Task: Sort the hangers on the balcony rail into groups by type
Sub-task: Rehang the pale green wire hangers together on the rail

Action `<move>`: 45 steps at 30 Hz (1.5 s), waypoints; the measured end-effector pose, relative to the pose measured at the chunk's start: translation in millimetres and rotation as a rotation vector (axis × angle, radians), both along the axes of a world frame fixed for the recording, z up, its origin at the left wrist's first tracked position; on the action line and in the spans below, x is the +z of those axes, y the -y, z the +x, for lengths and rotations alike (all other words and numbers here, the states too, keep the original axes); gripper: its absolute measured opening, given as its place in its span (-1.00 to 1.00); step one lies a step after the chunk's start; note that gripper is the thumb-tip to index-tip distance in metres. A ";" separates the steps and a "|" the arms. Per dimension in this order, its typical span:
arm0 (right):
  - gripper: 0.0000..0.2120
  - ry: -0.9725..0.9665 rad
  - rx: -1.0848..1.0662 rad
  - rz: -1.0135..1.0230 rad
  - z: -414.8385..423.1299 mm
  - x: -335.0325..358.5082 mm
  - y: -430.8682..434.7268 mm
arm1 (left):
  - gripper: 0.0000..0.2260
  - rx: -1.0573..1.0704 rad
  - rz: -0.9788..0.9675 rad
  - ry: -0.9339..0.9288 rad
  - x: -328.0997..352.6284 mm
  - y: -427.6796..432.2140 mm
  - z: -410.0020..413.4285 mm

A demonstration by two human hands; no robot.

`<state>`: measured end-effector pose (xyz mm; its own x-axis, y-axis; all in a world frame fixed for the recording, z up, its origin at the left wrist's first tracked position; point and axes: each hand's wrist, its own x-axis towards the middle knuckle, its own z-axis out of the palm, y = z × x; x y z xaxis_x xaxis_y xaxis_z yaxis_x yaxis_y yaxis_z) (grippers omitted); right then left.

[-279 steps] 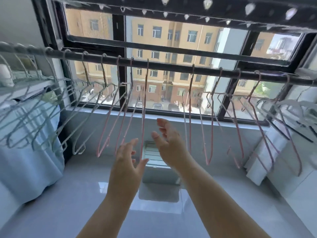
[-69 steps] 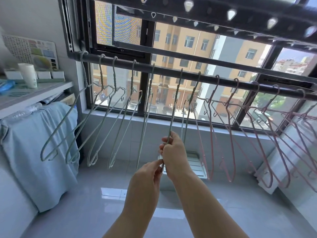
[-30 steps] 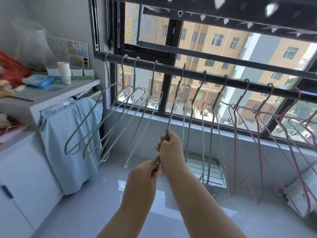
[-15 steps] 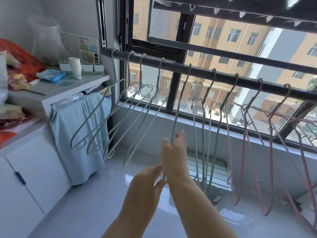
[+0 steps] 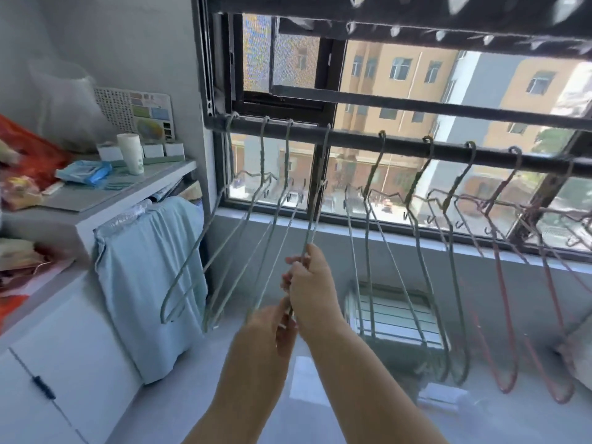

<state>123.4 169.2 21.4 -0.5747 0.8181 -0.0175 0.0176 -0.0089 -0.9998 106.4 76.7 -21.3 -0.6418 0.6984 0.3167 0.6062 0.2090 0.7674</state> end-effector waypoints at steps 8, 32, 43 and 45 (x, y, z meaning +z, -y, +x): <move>-0.71 -0.098 -0.216 -0.072 -11.3 -4.4 0.6 | -0.81 -0.223 0.024 0.062 -3.5 -4.7 -21.6; -0.54 0.255 -0.259 0.711 -20.2 21.3 20.4 | -0.57 -0.051 0.167 -0.154 14.0 15.0 -71.3; -0.58 0.164 -0.164 0.208 -57.8 10.1 1.0 | -0.74 -0.186 0.063 -0.058 4.7 6.1 -56.9; -0.57 0.139 -0.185 0.179 -53.9 8.4 -2.3 | -0.72 -0.192 0.068 -0.069 6.4 5.5 -54.1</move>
